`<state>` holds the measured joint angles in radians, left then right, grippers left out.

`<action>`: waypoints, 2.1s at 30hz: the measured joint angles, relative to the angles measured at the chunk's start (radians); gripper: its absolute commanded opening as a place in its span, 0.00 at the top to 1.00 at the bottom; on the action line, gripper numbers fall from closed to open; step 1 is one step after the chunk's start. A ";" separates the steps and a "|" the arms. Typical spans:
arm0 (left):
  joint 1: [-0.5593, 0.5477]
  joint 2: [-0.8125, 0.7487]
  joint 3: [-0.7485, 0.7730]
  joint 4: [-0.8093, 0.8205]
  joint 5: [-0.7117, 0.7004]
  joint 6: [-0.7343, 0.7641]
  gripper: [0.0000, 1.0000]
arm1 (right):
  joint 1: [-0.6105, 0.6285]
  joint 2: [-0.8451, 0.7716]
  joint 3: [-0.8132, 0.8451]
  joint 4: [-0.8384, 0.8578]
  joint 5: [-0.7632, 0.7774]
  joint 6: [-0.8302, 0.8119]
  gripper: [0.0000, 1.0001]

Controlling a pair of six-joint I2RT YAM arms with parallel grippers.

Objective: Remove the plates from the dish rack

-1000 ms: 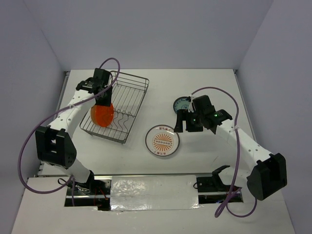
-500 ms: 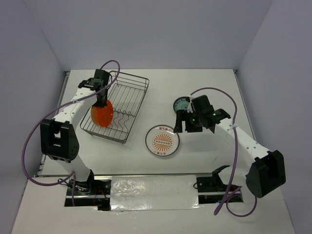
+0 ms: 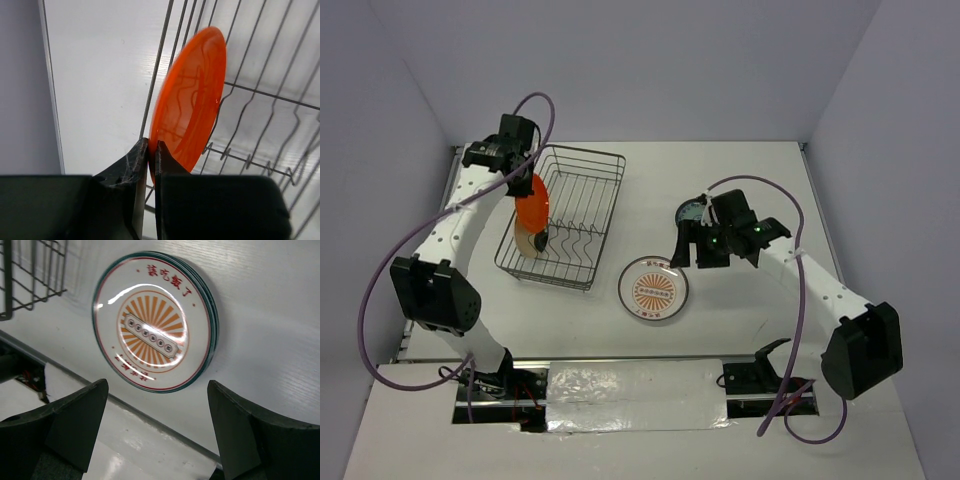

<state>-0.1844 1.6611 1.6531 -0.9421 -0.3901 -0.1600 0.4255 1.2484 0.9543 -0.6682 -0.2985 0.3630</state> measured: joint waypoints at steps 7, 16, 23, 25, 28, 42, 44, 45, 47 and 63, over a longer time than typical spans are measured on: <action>0.003 -0.090 0.211 -0.010 0.285 -0.084 1.00 | 0.000 -0.041 0.048 0.160 -0.183 0.056 0.05; -0.002 -0.349 -0.131 0.360 0.888 -0.391 1.00 | -0.003 0.004 0.319 0.382 -0.292 0.134 0.10; -0.003 -0.348 -0.291 0.528 1.067 -0.524 1.00 | -0.006 0.095 0.343 0.498 -0.347 0.232 0.54; -0.003 -0.350 -0.317 0.571 1.096 -0.548 0.98 | -0.007 0.121 0.343 0.512 -0.353 0.259 0.86; -0.003 -0.357 -0.339 0.607 1.128 -0.558 0.57 | -0.008 0.145 0.343 0.514 -0.340 0.282 1.00; -0.001 -0.313 -0.074 0.061 0.378 -0.321 0.01 | -0.409 0.107 0.108 0.391 -0.043 0.352 0.98; 0.000 -0.312 -0.075 0.007 0.300 -0.289 0.00 | -0.463 0.168 0.079 0.394 -0.082 0.337 0.98; 0.000 -0.312 -0.075 -0.011 0.275 -0.282 0.00 | -0.481 0.216 0.079 0.402 -0.100 0.324 0.98; 0.000 -0.312 -0.075 -0.045 0.236 -0.257 0.01 | -0.498 0.304 0.092 0.415 -0.133 0.295 0.95; 0.000 -0.330 -0.122 -0.120 0.172 -0.180 0.00 | -0.489 0.525 0.234 0.287 -0.019 0.142 0.11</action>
<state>-0.1844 1.3308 1.5307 -1.0618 -0.2180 -0.3401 -0.0635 1.7733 1.1885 -0.3809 -0.3176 0.5045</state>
